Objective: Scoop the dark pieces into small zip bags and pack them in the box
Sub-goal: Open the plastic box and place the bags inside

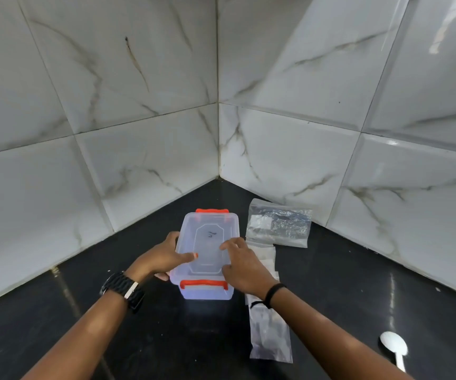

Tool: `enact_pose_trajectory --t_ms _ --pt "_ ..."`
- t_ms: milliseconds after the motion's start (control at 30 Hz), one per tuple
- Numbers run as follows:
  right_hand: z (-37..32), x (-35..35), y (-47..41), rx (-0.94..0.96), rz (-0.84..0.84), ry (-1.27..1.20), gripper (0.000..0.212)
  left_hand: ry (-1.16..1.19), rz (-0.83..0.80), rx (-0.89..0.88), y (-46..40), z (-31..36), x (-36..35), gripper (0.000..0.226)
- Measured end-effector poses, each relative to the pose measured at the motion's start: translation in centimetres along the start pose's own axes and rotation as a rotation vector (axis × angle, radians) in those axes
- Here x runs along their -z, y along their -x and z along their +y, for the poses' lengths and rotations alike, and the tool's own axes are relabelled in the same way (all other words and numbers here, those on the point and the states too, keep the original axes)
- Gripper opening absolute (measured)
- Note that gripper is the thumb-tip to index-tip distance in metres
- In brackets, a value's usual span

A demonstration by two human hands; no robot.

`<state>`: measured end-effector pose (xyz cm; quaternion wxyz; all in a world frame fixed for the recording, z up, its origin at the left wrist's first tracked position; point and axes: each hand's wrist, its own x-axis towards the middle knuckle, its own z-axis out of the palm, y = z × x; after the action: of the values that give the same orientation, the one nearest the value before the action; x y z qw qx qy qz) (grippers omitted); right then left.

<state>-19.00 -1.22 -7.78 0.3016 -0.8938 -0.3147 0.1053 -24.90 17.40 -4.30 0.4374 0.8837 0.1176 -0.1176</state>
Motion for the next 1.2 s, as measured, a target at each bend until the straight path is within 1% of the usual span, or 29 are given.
enact_pose_trajectory --t_ms 33,100,133,167,233,300,367,400,467,500,533,567,633,667,700,767,867,1000,1133,1200 --pt "-0.1 0.4 0.6 0.015 -0.019 0.003 0.045 -0.001 0.010 0.043 -0.5 -0.3 0.0 0.023" --pt "-0.2 1.4 0.9 0.013 -0.068 0.012 0.048 -0.060 0.084 0.095 -1.9 -1.0 -0.3 0.045" --pt "-0.2 2.1 0.7 0.001 -0.106 0.007 0.051 -0.089 0.135 0.110 -2.4 -1.2 -0.5 0.051" --pt "-0.1 2.8 0.0 -0.020 -0.141 -0.014 0.055 -0.093 0.166 0.111 -2.9 -1.2 -0.8 0.055" --pt "0.3 4.1 -1.8 -0.082 -0.181 -0.080 0.059 -0.050 0.203 0.086 -3.5 -1.3 -1.5 0.053" --pt "1.0 4.7 -4.2 -0.135 -0.137 -0.103 0.058 0.002 0.235 0.059 -3.7 -1.4 -2.1 0.050" --pt "1.5 5.1 -6.9 -0.173 -0.013 -0.131 0.051 0.017 0.260 0.024 -3.8 -1.7 -2.2 0.049" --pt "1.8 5.2 -8.4 -0.190 0.042 -0.162 0.045 0.024 0.268 0.013 -3.9 -1.8 -2.2 0.049" --pt "1.9 5.7 -10.5 -0.224 0.095 -0.216 0.020 0.044 0.273 -0.005 -4.0 -1.9 -2.3 0.047" --pt "1.8 5.8 -11.5 -0.254 0.081 -0.245 0.023 0.056 0.278 -0.009 -4.1 -2.0 -2.3 0.047" --pt "2.1 5.9 -12.4 -0.308 0.052 -0.300 0.028 0.063 0.287 -0.009 -4.1 -2.0 -2.3 0.047" --pt "2.3 5.7 -12.9 -0.403 0.002 -0.427 0.029 0.072 0.297 -0.009 -4.1 -2.0 -2.4 0.047" --pt "3.1 5.5 -13.5 -0.580 -0.105 -0.772 0.037 0.089 0.322 -0.010 -4.3 -2.0 -2.6 0.048" --pt "3.6 5.3 -13.8 -0.604 -0.165 -0.903 0.033 0.093 0.335 -0.012 -4.3 -2.0 -2.7 0.048" --pt "3.8 5.4 -13.7 -0.614 -0.219 -0.953 0.029 0.093 0.345 -0.009 -4.4 -2.0 -2.8 0.048" --pt "4.3 5.5 -13.6 -0.607 -0.267 -0.966 0.024 0.090 0.366 -0.003 -4.6 -2.1 -3.0 0.049" --pt "4.9 5.6 -13.9 -0.583 -0.291 -1.003 0.023 0.084 0.397 0.006 -4.8 -2.3 -3.1 0.050" --pt "5.6 5.7 -14.4 -0.552 -0.334 -0.975 0.022 0.084 0.427 0.016 -5.1 -2.4 -3.2 0.050" --pt "5.2 5.5 -15.0 -0.584 -0.267 -0.924 0.020 0.094 0.456 0.023 -5.4 -2.4 -3.6 0.049" --pt "4.7 4.7 -15.1 -0.610 -0.162 -0.806 0.029 0.082 0.464 0.025 -5.5 -2.2 -3.9 0.048"
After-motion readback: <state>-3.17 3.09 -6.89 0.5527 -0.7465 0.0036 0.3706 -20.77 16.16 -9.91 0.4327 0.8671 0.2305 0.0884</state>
